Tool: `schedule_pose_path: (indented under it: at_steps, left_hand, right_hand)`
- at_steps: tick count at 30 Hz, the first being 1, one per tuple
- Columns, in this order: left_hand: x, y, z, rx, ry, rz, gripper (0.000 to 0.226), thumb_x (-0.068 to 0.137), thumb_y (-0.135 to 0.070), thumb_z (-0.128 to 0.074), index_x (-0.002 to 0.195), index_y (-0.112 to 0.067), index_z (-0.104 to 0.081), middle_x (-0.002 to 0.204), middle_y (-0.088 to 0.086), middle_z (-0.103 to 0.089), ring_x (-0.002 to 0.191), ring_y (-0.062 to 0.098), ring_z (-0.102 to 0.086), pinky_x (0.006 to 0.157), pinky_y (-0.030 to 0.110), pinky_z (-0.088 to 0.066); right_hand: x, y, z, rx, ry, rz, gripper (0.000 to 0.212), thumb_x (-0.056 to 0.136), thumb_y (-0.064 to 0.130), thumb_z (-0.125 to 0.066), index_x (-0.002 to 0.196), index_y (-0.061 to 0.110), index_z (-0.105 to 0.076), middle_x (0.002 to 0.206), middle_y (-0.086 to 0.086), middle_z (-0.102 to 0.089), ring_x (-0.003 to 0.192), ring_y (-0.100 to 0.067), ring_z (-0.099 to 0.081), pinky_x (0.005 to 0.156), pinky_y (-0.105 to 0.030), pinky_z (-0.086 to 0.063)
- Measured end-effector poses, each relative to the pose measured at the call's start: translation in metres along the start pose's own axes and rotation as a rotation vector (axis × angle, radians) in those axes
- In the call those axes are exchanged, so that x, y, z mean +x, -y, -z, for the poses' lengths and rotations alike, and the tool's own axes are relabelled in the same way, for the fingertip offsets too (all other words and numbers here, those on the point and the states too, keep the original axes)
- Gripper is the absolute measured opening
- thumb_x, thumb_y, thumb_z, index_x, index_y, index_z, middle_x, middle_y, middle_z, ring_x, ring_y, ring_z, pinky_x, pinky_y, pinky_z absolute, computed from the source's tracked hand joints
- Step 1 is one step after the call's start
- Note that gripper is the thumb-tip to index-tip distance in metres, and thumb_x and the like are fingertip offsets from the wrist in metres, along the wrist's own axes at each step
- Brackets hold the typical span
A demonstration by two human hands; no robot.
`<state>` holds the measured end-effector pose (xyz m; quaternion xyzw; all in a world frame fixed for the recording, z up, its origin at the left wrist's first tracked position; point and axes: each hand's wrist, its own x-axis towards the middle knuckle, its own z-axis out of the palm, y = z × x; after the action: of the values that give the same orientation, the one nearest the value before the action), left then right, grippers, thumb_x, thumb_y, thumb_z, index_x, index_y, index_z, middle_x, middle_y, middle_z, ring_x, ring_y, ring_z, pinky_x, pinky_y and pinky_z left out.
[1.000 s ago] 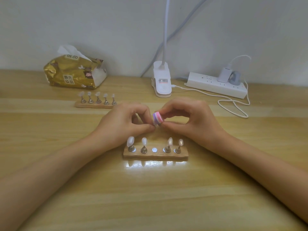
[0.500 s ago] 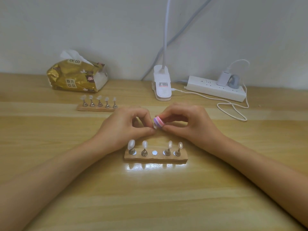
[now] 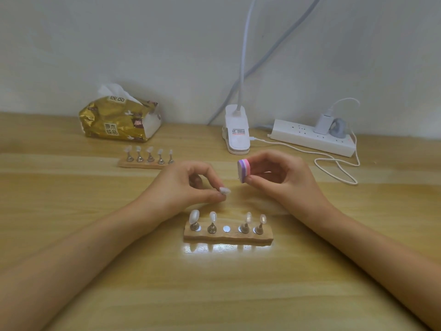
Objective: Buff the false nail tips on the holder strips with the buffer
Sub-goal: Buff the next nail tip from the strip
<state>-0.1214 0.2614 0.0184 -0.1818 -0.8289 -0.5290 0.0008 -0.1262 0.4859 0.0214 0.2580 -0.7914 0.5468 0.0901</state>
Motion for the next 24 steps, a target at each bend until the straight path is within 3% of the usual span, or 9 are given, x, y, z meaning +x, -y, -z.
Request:
schedule_pose_path:
  at_steps: [4, 8, 12, 18, 22, 24]
  left_hand:
    - [0.002, 0.001, -0.002, 0.04, 0.007, 0.01, 0.018, 0.067, -0.024, -0.088, 0.071, -0.027, -0.071, 0.056, -0.01, -0.064, 0.054, -0.002, -0.055, 0.057, 0.01, -0.042]
    - [0.002, 0.003, -0.005, 0.147, -0.019, -0.027, 0.019, 0.066, -0.024, -0.087, 0.071, -0.031, -0.07, 0.067, -0.01, -0.07, 0.059, -0.002, -0.059, 0.06, 0.013, -0.045]
    - [0.003, 0.002, -0.005, 0.137, -0.039, -0.006, 0.019, 0.065, -0.022, -0.088, 0.066, -0.027, -0.07, 0.064, -0.015, -0.069, 0.058, -0.005, -0.06, 0.062, 0.015, -0.046]
    - [0.004, 0.001, -0.007, 0.114, -0.061, 0.044, 0.018, 0.063, -0.024, -0.09, 0.066, -0.02, -0.072, 0.065, -0.007, -0.071, 0.06, 0.003, -0.061, 0.068, 0.033, -0.051]
    - [0.005, 0.001, -0.006, 0.094, -0.035, 0.048, 0.019, 0.064, -0.022, -0.09, 0.064, -0.022, -0.071, 0.061, -0.011, -0.068, 0.055, -0.002, -0.057, 0.06, 0.017, -0.045]
    - [0.006, 0.001, -0.005, 0.093, -0.025, 0.045, 0.018, 0.062, -0.026, -0.088, 0.065, -0.022, -0.071, 0.061, -0.009, -0.068, 0.055, -0.001, -0.057, 0.059, 0.019, -0.044]
  right_hand:
    - [0.001, 0.002, -0.001, -0.001, -0.003, -0.017, 0.022, 0.084, 0.002, -0.077, 0.098, 0.017, -0.073, 0.093, 0.003, -0.076, 0.09, -0.012, -0.074, 0.083, -0.024, -0.058]
    - [0.0, 0.003, -0.001, -0.021, 0.005, -0.01, 0.023, 0.083, 0.0, -0.077, 0.1, 0.015, -0.072, 0.094, -0.001, -0.075, 0.088, -0.013, -0.073, 0.083, -0.024, -0.058]
    - [0.0, 0.007, -0.004, -0.078, 0.051, 0.049, 0.021, 0.084, 0.002, -0.077, 0.102, 0.009, -0.071, 0.094, -0.003, -0.074, 0.087, -0.018, -0.072, 0.085, -0.034, -0.06]
    - [0.0, 0.008, -0.015, -0.206, 0.165, 0.138, 0.01, 0.086, 0.003, -0.075, 0.094, 0.003, -0.069, 0.092, -0.003, -0.073, 0.087, -0.016, -0.072, 0.084, -0.04, -0.058]
    - [0.0, 0.008, -0.015, -0.253, 0.118, 0.252, 0.01, 0.087, 0.006, -0.077, 0.096, 0.005, -0.071, 0.092, -0.003, -0.073, 0.087, -0.015, -0.07, 0.082, -0.037, -0.057]
    - [0.001, 0.007, -0.016, -0.319, 0.125, 0.324, 0.01, 0.088, 0.005, -0.076, 0.097, 0.005, -0.073, 0.092, -0.005, -0.071, 0.087, -0.019, -0.067, 0.08, -0.038, -0.055]
